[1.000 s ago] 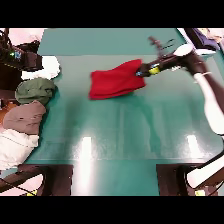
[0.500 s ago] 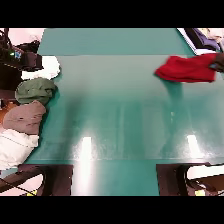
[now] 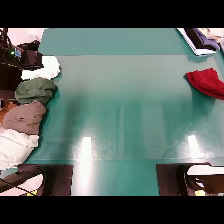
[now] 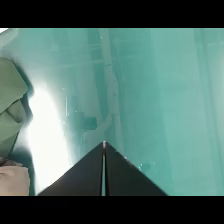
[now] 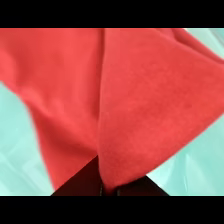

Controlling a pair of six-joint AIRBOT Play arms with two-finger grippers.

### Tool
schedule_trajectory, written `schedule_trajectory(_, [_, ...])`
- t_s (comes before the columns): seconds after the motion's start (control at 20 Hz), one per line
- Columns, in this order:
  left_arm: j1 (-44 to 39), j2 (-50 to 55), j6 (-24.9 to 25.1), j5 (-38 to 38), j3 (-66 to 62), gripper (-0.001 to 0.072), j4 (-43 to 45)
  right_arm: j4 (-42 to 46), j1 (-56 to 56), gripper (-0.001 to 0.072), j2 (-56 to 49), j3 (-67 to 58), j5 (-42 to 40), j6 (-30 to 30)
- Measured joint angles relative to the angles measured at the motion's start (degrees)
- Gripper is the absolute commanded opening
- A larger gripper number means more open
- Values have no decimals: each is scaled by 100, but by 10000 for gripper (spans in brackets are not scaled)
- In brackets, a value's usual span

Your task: Fold the shirts.

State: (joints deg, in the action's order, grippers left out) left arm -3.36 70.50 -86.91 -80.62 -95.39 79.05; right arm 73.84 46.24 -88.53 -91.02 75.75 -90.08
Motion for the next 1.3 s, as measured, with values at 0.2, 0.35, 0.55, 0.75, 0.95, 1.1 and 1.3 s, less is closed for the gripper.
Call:
schedule_trajectory(0.2, [0, 0, -7, -28, 0, 23, -11, 254, 55, 41, 498, 883, -170, -229])
schedule_trajectory(0.35, [0, 0, -9, -37, 0, 24, -15, 339, 72, 519, 896, 1333, -184, -291])
schedule_trajectory(0.55, [0, 0, -9, -39, -2, 24, -17, 402, 90, 514, 1362, 1613, -15, -337])
schedule_trajectory(0.75, [0, 0, -4, -37, -2, 24, -17, 404, 61, 510, 1893, 1692, 85, -348])
schedule_trajectory(0.95, [0, 0, -2, 105, 0, 24, -15, 382, -267, 16, 2446, 1711, 125, -354])
schedule_trajectory(1.1, [0, 0, 0, 201, -2, 24, -17, 376, -704, 16, 2780, 1716, 136, -361])
schedule_trajectory(1.3, [0, 0, 2, 321, 0, 24, -17, 374, -1414, 17, 3117, 1718, 127, -356])
